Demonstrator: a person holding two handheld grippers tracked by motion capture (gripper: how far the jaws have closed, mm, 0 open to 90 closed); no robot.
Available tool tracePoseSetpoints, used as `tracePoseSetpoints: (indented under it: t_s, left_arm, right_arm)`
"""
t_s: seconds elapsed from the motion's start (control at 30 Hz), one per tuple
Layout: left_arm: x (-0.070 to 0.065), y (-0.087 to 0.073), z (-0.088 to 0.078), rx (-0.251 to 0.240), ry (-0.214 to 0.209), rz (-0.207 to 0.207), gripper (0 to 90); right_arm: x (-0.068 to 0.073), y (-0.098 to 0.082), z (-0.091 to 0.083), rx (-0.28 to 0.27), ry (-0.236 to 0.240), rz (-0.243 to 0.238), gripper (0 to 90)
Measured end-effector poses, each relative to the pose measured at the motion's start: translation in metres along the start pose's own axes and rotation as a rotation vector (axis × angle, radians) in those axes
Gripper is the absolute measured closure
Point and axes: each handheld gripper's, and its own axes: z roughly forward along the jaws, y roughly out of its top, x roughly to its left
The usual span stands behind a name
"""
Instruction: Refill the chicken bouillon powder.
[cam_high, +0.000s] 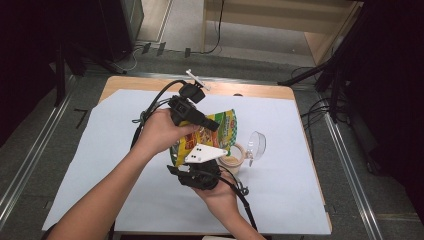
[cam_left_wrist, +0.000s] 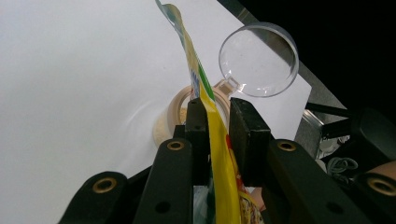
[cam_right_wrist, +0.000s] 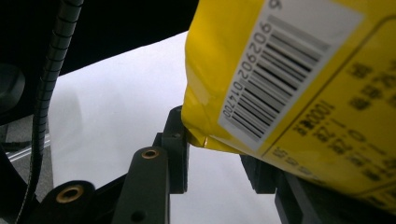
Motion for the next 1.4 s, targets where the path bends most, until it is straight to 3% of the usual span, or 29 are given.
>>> tracePoseSetpoints:
  t_s: [0.53,0.77,0.97,1.4]
  left_arm:
    - [-0.001,0.0,0.005,0.013,-0.002,-0.006,78.6]
    - [-0.004,0.002,0.001,-0.003,0.0,-0.001,78.6]
    - [-0.003,0.004,0.006,0.02,-0.002,-0.002,78.7]
    - [-0.003,0.008,0.01,0.032,-0.02,-0.008,78.7]
  right_arm:
    - [-0.002,-0.004,-0.003,0.009,0.003,0.006,66.5]
    - [-0.002,-0.001,-0.006,0.006,-0.01,-0.027,66.4]
    - [-0.002,-0.002,-0.006,0.001,0.003,0.007,66.4]
    - [-0.001,-0.004,-0.008,-0.011,-0.005,0.019,66.2]
